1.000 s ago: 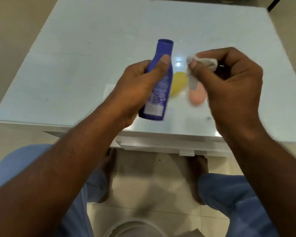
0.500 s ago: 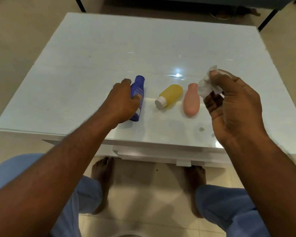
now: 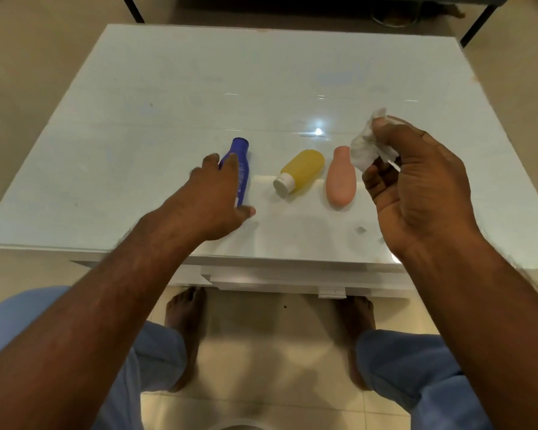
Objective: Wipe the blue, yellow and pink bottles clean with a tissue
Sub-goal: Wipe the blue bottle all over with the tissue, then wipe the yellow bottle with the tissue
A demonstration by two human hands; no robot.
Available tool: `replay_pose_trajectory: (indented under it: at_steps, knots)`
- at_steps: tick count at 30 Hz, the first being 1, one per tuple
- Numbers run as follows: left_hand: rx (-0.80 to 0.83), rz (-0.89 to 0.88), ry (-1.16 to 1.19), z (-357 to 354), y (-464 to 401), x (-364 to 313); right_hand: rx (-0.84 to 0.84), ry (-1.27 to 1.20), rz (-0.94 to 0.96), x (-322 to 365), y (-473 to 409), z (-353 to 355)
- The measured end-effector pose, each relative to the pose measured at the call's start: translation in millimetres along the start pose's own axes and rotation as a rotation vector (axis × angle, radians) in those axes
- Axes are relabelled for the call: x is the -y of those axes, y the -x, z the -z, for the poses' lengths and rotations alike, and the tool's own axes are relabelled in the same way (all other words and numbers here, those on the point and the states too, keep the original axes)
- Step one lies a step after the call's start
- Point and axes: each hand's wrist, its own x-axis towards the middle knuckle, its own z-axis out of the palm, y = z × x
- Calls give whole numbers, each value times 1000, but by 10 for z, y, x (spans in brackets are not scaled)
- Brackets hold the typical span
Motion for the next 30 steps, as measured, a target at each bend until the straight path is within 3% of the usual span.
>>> replay_pose_trajectory:
  at_steps: [3,8,11,15,20,30]
  knots:
    - [100,-27,-25,5,57,26,7,12,4,-13,6,-20]
    - [19,-46,-8,-33,48,-17,5,13,7,-26,11,-47]
    - [-183,-244,-13,-71,51,-159,11,22,9,-35,21,-61]
    - [-188,-414,-81,-203,17,-359,23,47,17,-64,35,-76]
    - [-147,-369,-188,-280,-35,-398,28,62,23,-54,71,-76]
    - [-329,-314,-116,-294,-18,-403,30,49,17,-59,75,-61]
